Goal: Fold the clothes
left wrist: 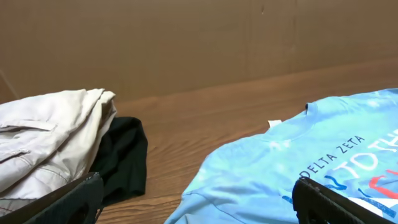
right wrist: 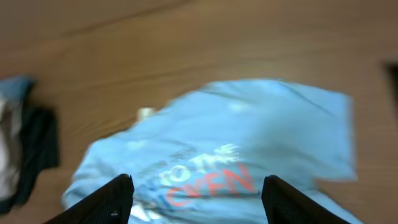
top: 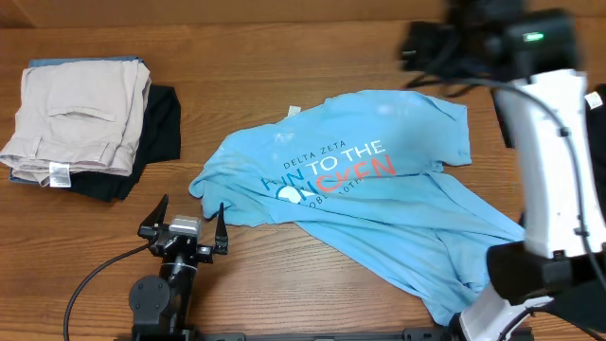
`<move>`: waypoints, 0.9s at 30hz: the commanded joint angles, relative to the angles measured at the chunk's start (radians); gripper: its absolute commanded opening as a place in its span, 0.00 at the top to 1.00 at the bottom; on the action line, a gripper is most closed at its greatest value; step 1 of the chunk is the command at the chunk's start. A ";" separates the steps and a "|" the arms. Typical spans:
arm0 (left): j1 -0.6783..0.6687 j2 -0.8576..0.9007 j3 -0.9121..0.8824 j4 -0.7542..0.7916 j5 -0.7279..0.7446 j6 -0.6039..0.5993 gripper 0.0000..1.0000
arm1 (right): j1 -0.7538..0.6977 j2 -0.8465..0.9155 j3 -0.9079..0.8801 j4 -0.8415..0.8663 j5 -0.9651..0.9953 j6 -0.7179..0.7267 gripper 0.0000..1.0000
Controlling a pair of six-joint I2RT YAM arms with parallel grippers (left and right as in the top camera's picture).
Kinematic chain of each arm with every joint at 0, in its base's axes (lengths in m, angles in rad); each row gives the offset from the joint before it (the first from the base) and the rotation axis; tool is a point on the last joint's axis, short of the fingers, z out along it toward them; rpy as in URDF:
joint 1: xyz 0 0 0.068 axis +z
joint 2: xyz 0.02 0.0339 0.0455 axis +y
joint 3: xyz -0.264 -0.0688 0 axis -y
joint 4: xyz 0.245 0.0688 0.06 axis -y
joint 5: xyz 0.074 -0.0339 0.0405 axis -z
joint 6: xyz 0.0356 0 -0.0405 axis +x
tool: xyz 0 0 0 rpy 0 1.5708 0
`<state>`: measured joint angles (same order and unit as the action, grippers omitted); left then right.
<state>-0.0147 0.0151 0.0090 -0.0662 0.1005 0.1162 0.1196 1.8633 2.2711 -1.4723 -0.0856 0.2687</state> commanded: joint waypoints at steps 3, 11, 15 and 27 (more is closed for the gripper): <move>0.008 -0.009 -0.004 0.011 0.003 0.027 0.00 | -0.327 0.006 0.006 -0.095 0.010 -0.004 0.29; 0.008 0.094 0.155 0.051 0.319 -0.087 0.00 | -0.549 0.006 0.006 -0.146 0.005 -0.007 0.29; 0.007 0.493 0.536 -0.062 0.363 -0.073 0.00 | -0.549 0.006 0.006 -0.145 0.007 -0.007 0.29; -0.381 2.003 2.232 -0.925 0.240 0.175 0.00 | -0.549 0.006 0.006 -0.138 0.006 -0.007 0.00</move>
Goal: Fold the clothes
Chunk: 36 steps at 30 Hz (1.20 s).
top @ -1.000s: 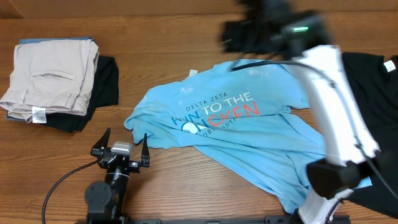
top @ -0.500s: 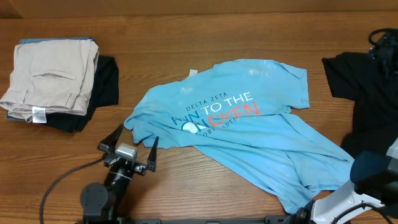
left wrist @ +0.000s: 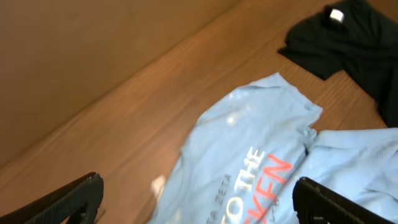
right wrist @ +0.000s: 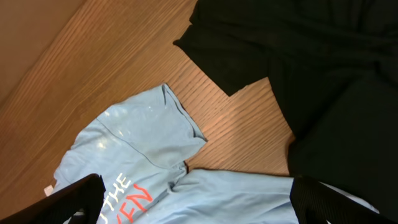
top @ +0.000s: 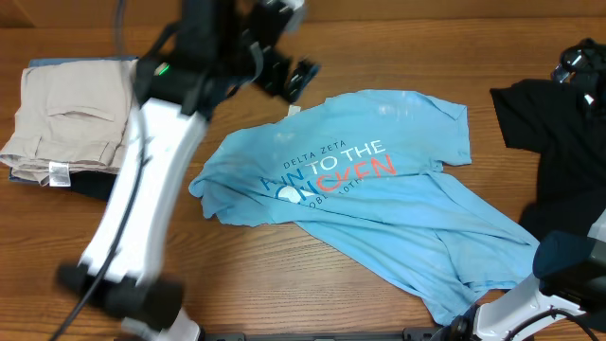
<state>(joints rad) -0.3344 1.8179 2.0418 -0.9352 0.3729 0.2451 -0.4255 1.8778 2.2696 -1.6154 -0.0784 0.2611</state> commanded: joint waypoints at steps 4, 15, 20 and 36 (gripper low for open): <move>-0.151 0.423 0.251 0.002 -0.037 0.047 0.00 | -0.004 -0.008 0.008 0.005 -0.001 0.001 0.00; -0.177 0.631 0.249 0.119 -0.051 0.048 0.96 | -0.004 -0.008 0.008 0.005 -0.001 0.001 0.00; -0.177 0.686 0.249 0.110 -0.095 0.074 0.96 | -0.004 -0.008 0.008 0.005 -0.001 0.001 0.00; -0.174 0.830 0.249 0.212 -0.232 0.044 0.96 | -0.004 -0.008 0.008 0.005 -0.001 0.001 0.00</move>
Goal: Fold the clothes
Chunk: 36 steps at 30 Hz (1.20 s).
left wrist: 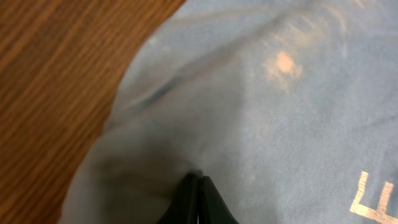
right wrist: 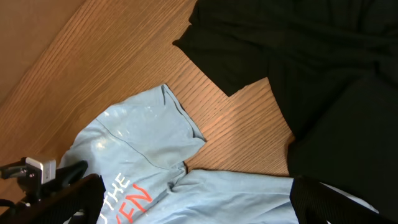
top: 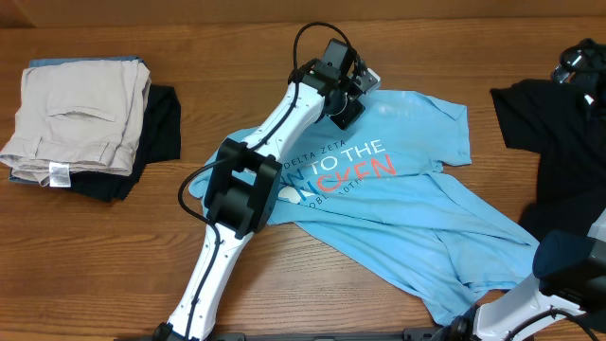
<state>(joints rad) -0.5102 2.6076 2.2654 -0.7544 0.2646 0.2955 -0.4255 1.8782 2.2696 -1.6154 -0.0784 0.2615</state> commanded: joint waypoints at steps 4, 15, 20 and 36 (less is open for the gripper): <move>0.046 0.041 0.025 0.122 -0.222 -0.054 0.96 | -0.004 -0.009 0.008 0.005 -0.001 0.000 0.00; 0.303 0.086 0.025 0.178 -0.235 -0.119 0.96 | -0.004 -0.009 0.008 0.005 -0.001 0.000 0.00; 0.408 0.084 0.066 0.201 -0.204 -0.292 0.96 | -0.004 -0.009 0.008 0.005 -0.001 0.000 0.00; 0.281 -0.128 0.877 -0.506 -0.085 -0.507 0.31 | -0.004 -0.009 0.008 0.039 -0.001 0.000 0.00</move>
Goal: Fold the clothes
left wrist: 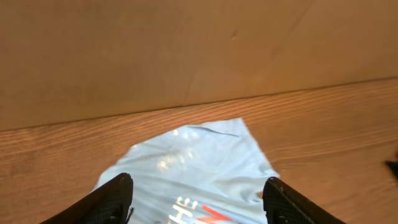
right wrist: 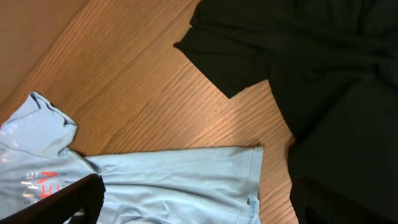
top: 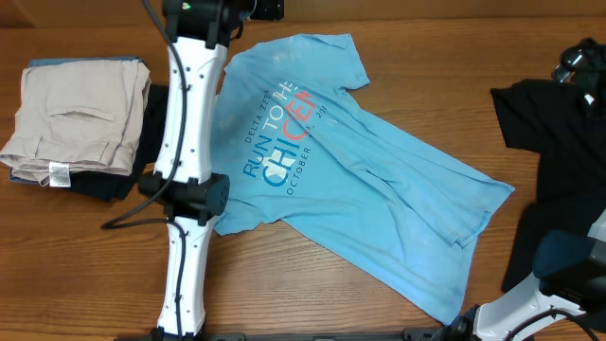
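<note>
A light blue T-shirt (top: 350,180) with "RUN TO THE CHICKEN" print lies spread diagonally across the table, one sleeve at the far edge (left wrist: 186,155), its hem towards the right (right wrist: 180,180). My left gripper (left wrist: 196,202) hangs open high over the far sleeve with nothing between its fingers (left wrist: 112,199); in the overhead view it sits at the top edge (top: 258,8). At the far right, my right gripper (right wrist: 202,202) is open in the air, over the shirt's hem and a black garment.
A loose black garment (top: 554,142) lies at the right, next to the shirt's hem (right wrist: 311,62). A folded stack with beige trousers on top (top: 76,114) sits at the left, over a dark piece (top: 163,133). A brown wall (left wrist: 186,50) bounds the far side.
My left gripper was shut on the shirt's far part; now it is open and raised near the far edge. The shirt lies further left, turned and spread out flat. The right arm has not moved.
First my left gripper sat open near the front edge while the right arm hung over the crumpled shirt. Then the right arm was at the far right and the left arm over the collar. Then the left was shut on the shirt. Now the shirt lies spread, released.
</note>
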`<move>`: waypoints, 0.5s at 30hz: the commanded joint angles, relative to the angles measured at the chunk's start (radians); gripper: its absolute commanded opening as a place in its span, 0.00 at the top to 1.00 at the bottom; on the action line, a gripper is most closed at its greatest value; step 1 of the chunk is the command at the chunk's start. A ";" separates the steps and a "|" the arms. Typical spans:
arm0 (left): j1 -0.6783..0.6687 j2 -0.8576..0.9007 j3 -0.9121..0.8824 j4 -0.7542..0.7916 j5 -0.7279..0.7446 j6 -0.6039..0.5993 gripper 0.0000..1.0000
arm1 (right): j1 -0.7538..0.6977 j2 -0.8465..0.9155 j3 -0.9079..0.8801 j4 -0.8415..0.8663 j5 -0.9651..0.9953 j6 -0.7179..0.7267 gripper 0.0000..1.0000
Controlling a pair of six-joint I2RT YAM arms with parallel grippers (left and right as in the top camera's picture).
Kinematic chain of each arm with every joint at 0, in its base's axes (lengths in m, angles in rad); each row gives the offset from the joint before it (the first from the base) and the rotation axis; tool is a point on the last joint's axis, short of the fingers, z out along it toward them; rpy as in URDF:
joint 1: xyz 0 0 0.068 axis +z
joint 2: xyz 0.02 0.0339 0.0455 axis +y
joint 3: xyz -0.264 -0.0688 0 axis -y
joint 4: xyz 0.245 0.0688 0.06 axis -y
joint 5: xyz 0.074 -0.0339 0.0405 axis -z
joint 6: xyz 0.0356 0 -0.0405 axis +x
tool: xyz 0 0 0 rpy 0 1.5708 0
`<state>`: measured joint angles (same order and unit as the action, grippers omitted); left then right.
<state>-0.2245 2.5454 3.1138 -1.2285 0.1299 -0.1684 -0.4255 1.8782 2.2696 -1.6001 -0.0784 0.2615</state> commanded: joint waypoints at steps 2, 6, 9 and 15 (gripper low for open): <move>-0.017 -0.064 0.024 -0.084 0.102 -0.026 0.35 | -0.004 -0.009 0.008 0.050 -0.037 0.000 0.00; -0.045 -0.064 -0.047 -0.171 0.100 -0.026 0.27 | 0.015 -0.008 0.007 -0.095 -0.083 -0.001 0.44; -0.053 -0.064 -0.124 -0.163 0.099 -0.026 0.08 | 0.092 -0.010 -0.101 -0.094 -0.089 -0.022 0.52; -0.050 -0.064 -0.200 -0.159 0.069 -0.026 0.00 | 0.204 -0.010 -0.536 0.060 -0.114 -0.023 0.51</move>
<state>-0.2771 2.4859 2.9185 -1.3911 0.2131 -0.1894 -0.2401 1.8782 1.8400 -1.5822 -0.1684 0.2432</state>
